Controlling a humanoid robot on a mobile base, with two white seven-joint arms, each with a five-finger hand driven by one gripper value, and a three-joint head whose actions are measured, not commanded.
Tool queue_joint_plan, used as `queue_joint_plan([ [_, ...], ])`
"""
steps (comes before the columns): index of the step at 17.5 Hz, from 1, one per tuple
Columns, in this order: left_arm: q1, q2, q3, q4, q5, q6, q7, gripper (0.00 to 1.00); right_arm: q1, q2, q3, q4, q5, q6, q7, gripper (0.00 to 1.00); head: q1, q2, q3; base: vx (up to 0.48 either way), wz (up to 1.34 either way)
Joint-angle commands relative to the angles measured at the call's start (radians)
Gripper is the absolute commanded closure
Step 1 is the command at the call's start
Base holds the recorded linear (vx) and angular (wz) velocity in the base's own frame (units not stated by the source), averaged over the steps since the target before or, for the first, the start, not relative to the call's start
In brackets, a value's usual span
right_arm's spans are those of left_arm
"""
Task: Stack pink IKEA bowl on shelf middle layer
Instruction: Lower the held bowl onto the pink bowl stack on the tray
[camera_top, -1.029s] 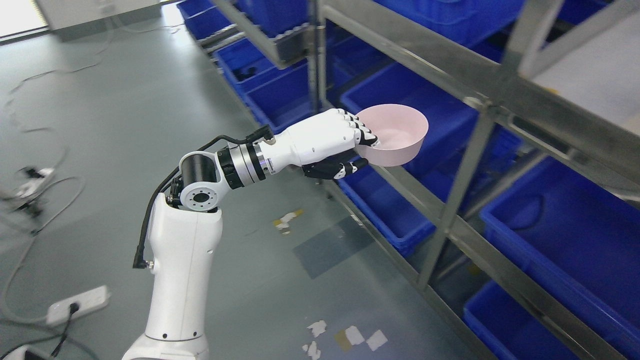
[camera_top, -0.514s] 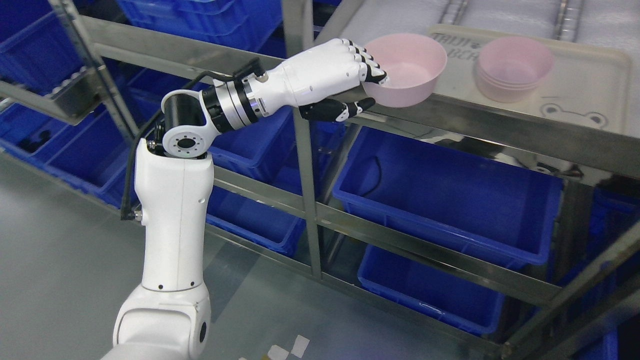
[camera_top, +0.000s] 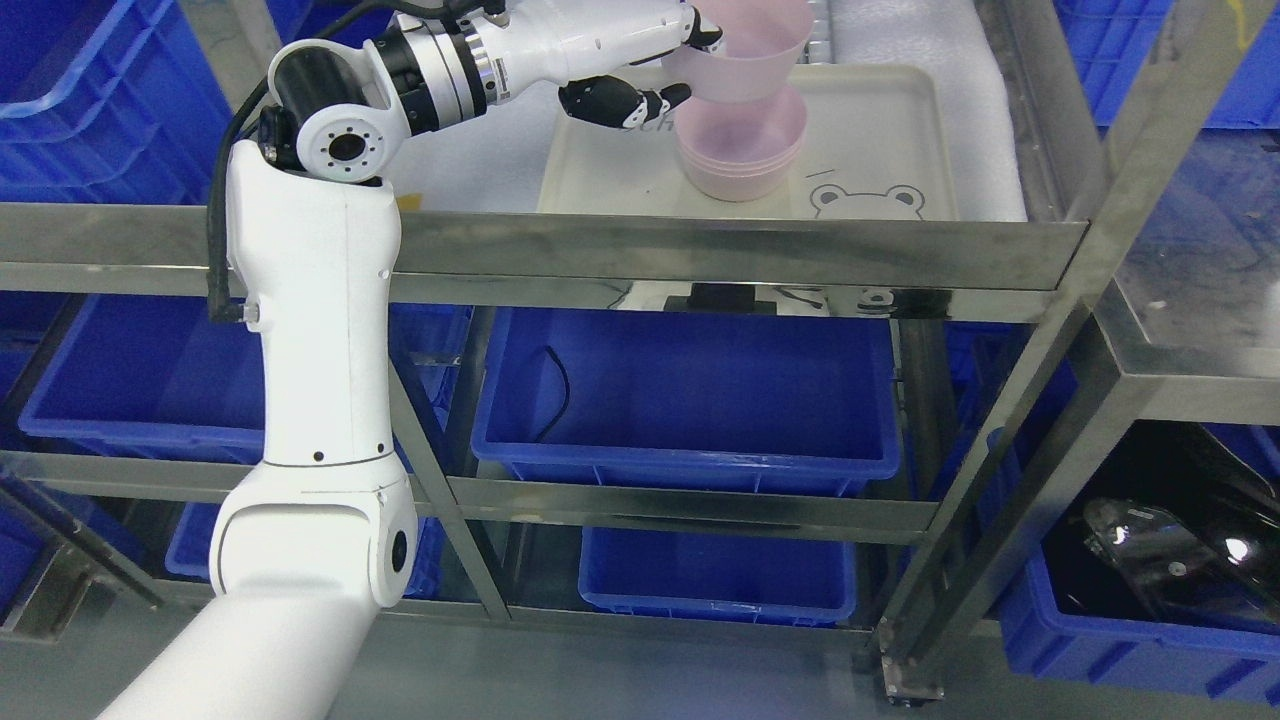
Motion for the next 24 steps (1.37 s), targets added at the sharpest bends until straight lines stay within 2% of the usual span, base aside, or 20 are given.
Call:
queue_joint_plan([
  [1, -0.038, 0.018, -0.017, 0.167, -0.12, 0.0, -0.012, 0.96, 0.023, -0.017, 0.0, -0.017, 0.0, 0.001, -0.007, 0.0, 0.0, 0.0, 0.0, 0.054, -0.29],
  [12, -0.031, 0.018, -0.019, 0.158, -0.115, 0.0, -0.027, 0.94, 0.023, -0.017, 0.0, -0.017, 0.0, 0.001, -0.007, 0.0, 0.0, 0.0, 0.0, 0.012, -0.05],
  [18, -0.035, 0.018, -0.037, 0.192, -0.115, 0.0, 0.057, 0.91, 0.023, -0.017, 0.0, -0.017, 0.0, 0.001, -0.007, 0.0, 0.0, 0.0, 0.0, -0.001, 0.01],
  [24, -0.035, 0.018, -0.04, 0.223, -0.114, 0.0, 0.067, 0.88, 0.023, -0.017, 0.0, -0.017, 0.0, 0.001, -0.007, 0.0, 0.0, 0.0, 0.0, 0.0, 0.0],
])
